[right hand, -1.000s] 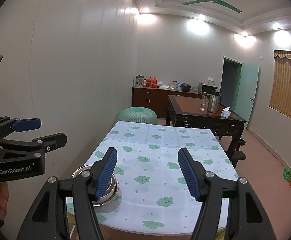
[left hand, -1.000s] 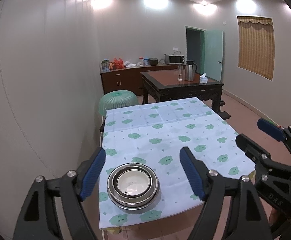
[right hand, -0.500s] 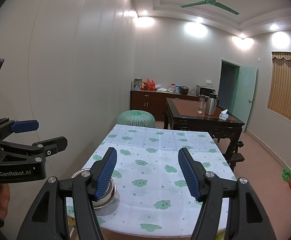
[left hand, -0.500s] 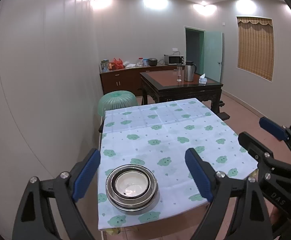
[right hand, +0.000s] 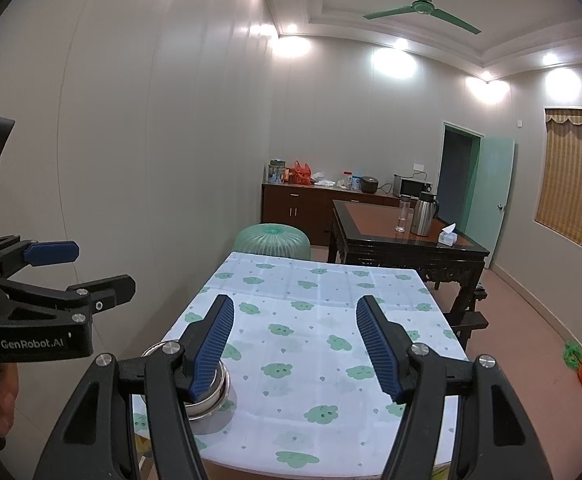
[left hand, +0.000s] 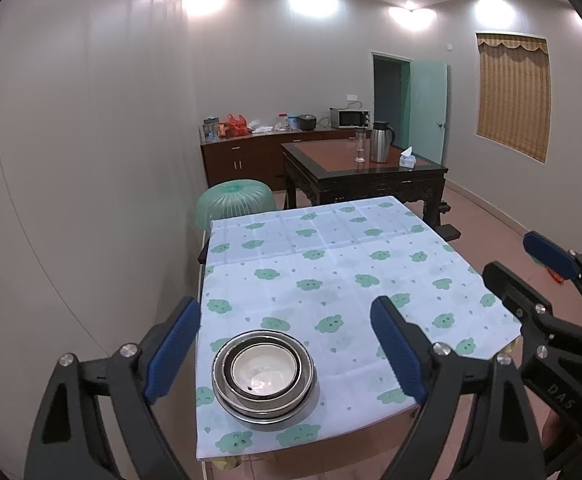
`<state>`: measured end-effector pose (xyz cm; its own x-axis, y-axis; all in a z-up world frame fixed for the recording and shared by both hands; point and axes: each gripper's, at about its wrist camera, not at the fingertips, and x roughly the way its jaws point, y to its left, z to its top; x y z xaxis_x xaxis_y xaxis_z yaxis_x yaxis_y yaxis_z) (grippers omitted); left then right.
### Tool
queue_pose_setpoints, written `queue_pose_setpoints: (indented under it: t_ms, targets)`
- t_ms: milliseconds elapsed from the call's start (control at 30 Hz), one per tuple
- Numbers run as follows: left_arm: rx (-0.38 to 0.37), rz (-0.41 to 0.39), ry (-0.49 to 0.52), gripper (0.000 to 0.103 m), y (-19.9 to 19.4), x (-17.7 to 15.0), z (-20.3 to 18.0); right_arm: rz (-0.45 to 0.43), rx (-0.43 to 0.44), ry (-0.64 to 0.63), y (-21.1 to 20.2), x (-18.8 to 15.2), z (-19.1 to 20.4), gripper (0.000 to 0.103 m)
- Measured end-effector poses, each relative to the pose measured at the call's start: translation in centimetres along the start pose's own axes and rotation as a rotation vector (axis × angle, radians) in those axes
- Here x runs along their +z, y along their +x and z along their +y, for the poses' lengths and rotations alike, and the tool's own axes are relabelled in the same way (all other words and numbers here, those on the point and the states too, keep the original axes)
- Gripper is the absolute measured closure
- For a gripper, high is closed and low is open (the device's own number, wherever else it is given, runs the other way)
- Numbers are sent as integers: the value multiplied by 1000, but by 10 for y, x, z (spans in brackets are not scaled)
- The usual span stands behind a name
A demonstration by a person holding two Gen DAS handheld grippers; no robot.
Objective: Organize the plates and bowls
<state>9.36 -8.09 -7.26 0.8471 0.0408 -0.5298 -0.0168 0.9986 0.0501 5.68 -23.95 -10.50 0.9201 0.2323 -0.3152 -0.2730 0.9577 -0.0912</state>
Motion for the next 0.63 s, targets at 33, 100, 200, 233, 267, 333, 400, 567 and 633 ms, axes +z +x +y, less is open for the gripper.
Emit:
queue_pose_setpoints:
  t_ms: [33, 100, 200, 233, 267, 333, 400, 567, 633]
  targets:
    - [0, -1, -1, 12, 1, 0, 0, 1, 0, 1, 1, 0, -1, 37]
    - [2, 1, 1, 11, 2, 0, -1, 2, 1, 0, 2, 1, -1, 37]
    - [13, 3, 5, 10, 6, 1, -2, 1, 1, -2, 3, 1, -2, 37]
    - [15, 4, 10, 10, 7, 1, -3, 1, 0, -2, 3, 1, -2, 37]
    - [21, 3, 13, 10, 8, 1, -3, 1, 0, -1, 4, 1, -3, 37]
    - [23, -8, 22, 10, 9, 3, -5, -2, -1, 2, 6, 3, -6, 37]
    - [26, -14, 32, 10, 11, 5, -7, -4, -4, 7, 9, 4, -9, 37]
    - [3, -17, 45, 10, 16, 10, -12, 1, -10, 16, 17, 5, -15, 37]
    - [2, -17, 49, 9, 19, 12, -13, 4, -12, 18, 20, 5, -16, 37]
